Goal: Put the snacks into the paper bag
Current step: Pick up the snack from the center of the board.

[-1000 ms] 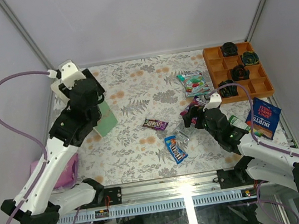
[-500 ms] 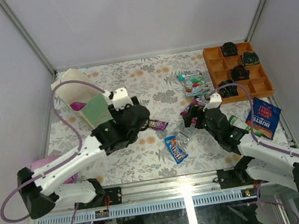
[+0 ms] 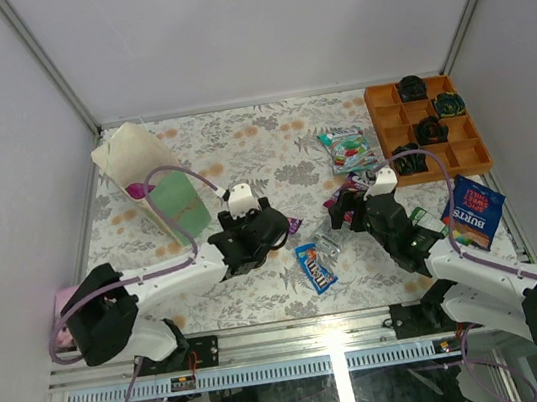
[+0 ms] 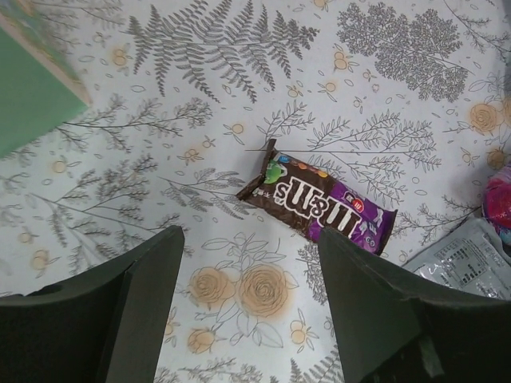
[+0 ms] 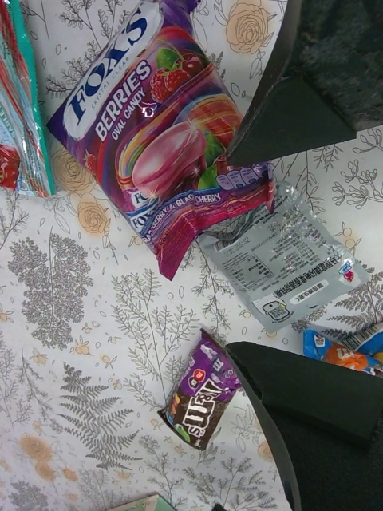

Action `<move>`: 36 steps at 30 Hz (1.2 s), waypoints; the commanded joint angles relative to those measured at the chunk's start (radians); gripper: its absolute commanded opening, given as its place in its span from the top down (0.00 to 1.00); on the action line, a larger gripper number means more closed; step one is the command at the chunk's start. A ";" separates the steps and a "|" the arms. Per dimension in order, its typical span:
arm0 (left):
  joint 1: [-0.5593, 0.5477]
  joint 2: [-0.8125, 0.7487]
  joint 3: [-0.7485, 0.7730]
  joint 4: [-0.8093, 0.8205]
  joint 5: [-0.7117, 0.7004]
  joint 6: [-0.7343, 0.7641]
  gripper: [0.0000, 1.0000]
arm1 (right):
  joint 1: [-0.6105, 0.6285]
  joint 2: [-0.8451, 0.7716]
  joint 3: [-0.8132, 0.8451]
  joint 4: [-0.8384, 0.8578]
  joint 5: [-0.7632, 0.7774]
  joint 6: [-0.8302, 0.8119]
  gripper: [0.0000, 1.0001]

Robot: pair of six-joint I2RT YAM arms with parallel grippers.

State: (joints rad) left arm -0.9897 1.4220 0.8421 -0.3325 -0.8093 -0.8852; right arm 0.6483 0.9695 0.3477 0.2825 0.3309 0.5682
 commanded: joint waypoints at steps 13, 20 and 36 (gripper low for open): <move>0.155 0.133 -0.187 0.493 0.166 -0.057 0.30 | 0.008 0.043 0.017 0.059 0.031 -0.006 0.01; 0.165 0.205 -0.163 0.563 0.215 -0.046 0.30 | 0.008 0.056 0.021 0.059 0.035 -0.007 0.01; 0.174 0.289 -0.131 0.601 0.255 -0.065 0.76 | 0.009 0.049 0.019 0.057 0.038 -0.007 0.01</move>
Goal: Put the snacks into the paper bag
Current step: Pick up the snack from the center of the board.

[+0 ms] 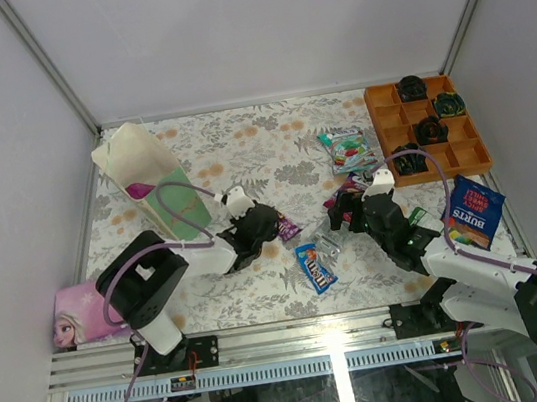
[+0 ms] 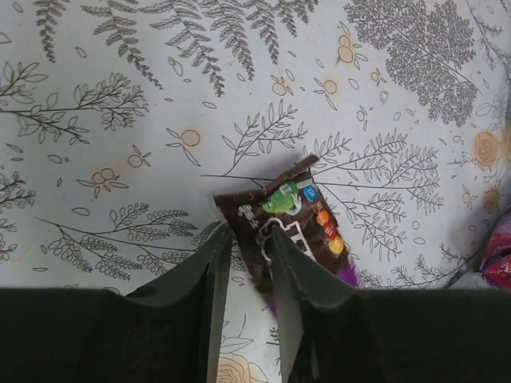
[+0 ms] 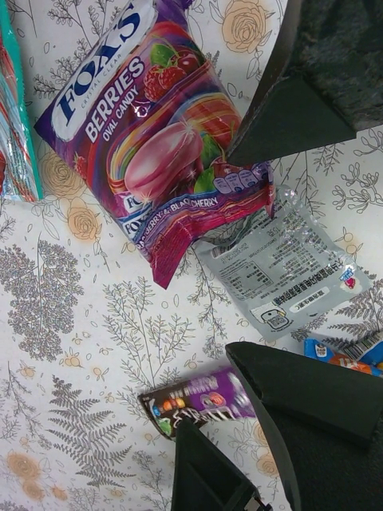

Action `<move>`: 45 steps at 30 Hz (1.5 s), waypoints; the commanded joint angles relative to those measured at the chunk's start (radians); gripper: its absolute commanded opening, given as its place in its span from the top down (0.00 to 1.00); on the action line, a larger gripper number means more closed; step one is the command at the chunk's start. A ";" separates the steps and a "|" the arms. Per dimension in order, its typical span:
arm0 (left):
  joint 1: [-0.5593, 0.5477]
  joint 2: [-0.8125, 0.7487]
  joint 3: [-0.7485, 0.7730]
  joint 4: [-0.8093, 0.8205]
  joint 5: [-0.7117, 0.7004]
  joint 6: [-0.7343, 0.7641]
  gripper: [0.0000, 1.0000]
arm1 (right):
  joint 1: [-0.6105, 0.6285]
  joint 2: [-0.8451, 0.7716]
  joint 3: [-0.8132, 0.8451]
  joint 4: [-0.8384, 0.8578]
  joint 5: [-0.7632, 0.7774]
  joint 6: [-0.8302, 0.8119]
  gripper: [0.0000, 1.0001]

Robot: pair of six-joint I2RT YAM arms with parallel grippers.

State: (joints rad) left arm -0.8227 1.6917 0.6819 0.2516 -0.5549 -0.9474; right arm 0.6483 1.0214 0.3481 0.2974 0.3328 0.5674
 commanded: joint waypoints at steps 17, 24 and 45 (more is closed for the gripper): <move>0.007 -0.092 0.040 -0.070 -0.026 0.029 1.00 | 0.008 -0.002 0.019 0.042 0.031 -0.005 0.01; -0.040 -0.180 0.116 -0.240 -0.148 0.056 1.00 | 0.008 0.003 0.022 0.045 0.029 -0.005 0.01; -0.191 -0.615 0.417 -0.850 -0.579 0.095 1.00 | 0.008 -0.002 0.018 0.049 0.023 -0.003 0.01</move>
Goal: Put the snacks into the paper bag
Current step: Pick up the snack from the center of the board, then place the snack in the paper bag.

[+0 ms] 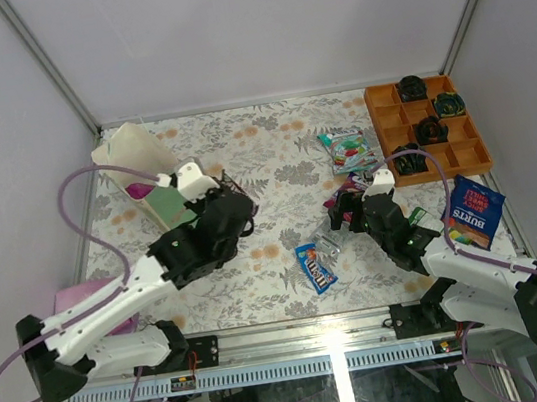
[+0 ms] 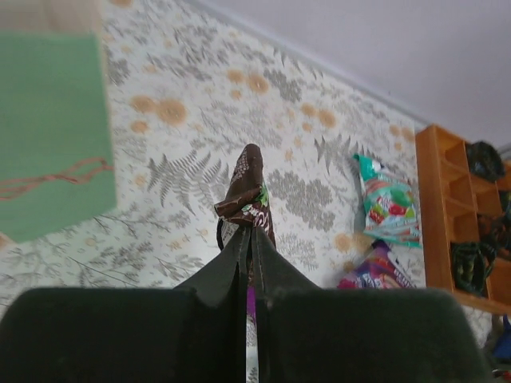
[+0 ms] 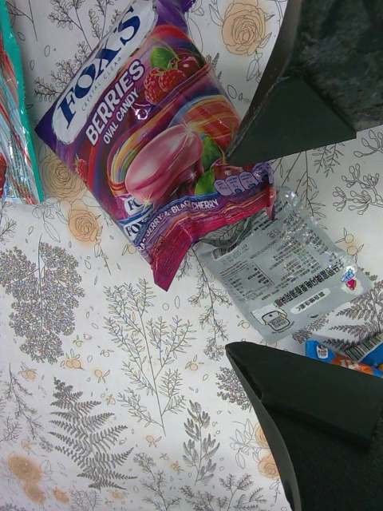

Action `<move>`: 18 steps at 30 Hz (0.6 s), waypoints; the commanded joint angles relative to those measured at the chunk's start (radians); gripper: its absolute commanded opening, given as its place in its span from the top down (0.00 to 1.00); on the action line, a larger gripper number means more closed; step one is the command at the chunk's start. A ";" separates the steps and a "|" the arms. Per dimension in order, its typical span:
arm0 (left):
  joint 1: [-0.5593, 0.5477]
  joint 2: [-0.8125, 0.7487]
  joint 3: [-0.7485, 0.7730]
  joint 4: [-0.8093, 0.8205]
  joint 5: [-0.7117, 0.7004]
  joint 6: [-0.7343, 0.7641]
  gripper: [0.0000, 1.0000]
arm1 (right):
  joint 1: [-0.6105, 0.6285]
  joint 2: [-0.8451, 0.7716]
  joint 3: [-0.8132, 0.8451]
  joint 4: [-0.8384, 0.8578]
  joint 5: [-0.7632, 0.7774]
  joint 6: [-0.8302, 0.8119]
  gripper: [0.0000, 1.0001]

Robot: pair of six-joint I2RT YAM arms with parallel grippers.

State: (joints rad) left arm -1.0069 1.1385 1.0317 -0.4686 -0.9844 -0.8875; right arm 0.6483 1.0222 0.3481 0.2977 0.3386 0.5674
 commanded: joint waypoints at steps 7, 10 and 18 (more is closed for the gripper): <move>-0.006 -0.105 0.202 -0.324 -0.224 0.050 1.00 | 0.008 0.003 0.017 0.049 0.015 -0.003 0.01; -0.003 -0.140 0.230 -0.360 -0.256 0.071 1.00 | 0.008 0.001 0.016 0.051 0.017 -0.003 0.01; 0.105 -0.232 0.249 -0.251 -0.195 0.275 1.00 | 0.008 0.006 0.018 0.055 0.007 -0.001 0.01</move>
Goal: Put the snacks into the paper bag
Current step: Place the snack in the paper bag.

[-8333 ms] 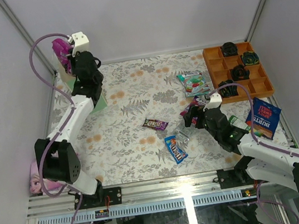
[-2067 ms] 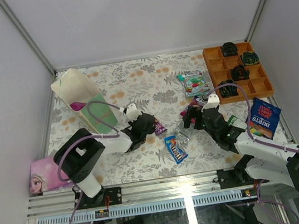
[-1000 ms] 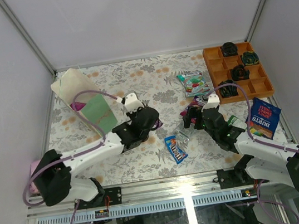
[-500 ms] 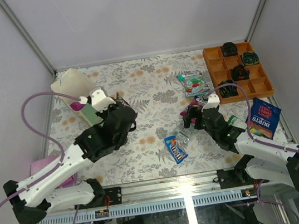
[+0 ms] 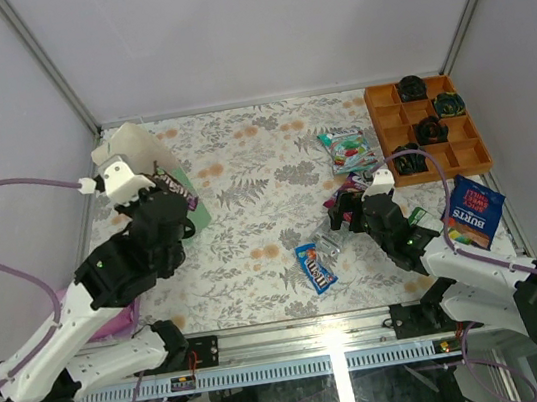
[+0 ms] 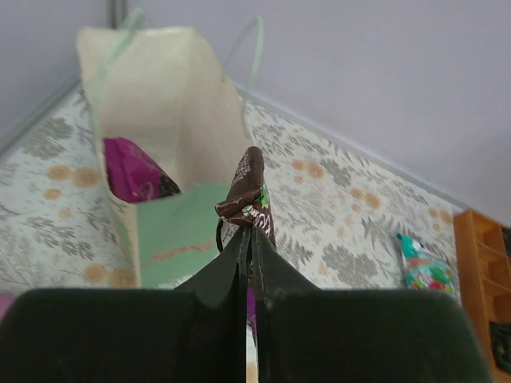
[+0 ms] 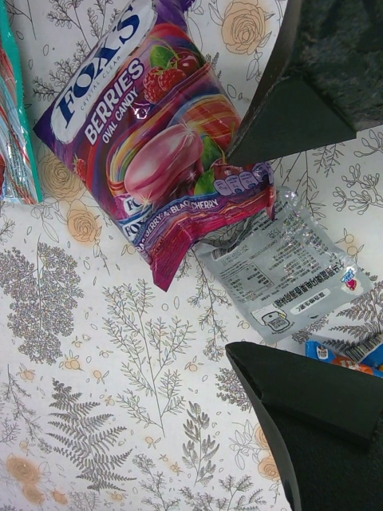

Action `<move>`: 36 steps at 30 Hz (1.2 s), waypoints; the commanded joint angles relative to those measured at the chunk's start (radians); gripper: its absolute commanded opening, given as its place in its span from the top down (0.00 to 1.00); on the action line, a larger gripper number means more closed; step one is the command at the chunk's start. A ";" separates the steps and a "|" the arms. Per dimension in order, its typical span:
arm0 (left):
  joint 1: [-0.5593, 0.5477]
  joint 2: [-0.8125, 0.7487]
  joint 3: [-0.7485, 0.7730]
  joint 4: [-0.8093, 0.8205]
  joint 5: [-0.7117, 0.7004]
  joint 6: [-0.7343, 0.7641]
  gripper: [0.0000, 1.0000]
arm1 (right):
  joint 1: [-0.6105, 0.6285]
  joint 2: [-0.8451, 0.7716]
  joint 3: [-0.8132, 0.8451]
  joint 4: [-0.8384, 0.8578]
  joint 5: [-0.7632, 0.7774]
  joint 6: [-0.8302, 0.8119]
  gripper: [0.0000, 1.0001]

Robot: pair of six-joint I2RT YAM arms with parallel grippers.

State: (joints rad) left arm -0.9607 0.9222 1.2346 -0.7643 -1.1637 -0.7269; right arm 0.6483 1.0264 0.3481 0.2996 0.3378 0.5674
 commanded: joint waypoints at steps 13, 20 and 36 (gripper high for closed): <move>0.433 0.104 0.141 0.164 0.240 0.316 1.00 | 0.008 0.001 0.015 0.051 0.007 0.000 0.01; 0.601 0.213 0.198 0.236 0.374 0.369 1.00 | 0.008 0.013 0.020 0.053 0.005 -0.002 0.01; 0.708 0.239 0.045 0.316 0.511 0.332 0.75 | 0.008 0.007 0.017 0.051 0.010 -0.001 0.01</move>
State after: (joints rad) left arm -0.2588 1.2102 1.3170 -0.5354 -0.6823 -0.3870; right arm 0.6483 1.0378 0.3481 0.3050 0.3374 0.5674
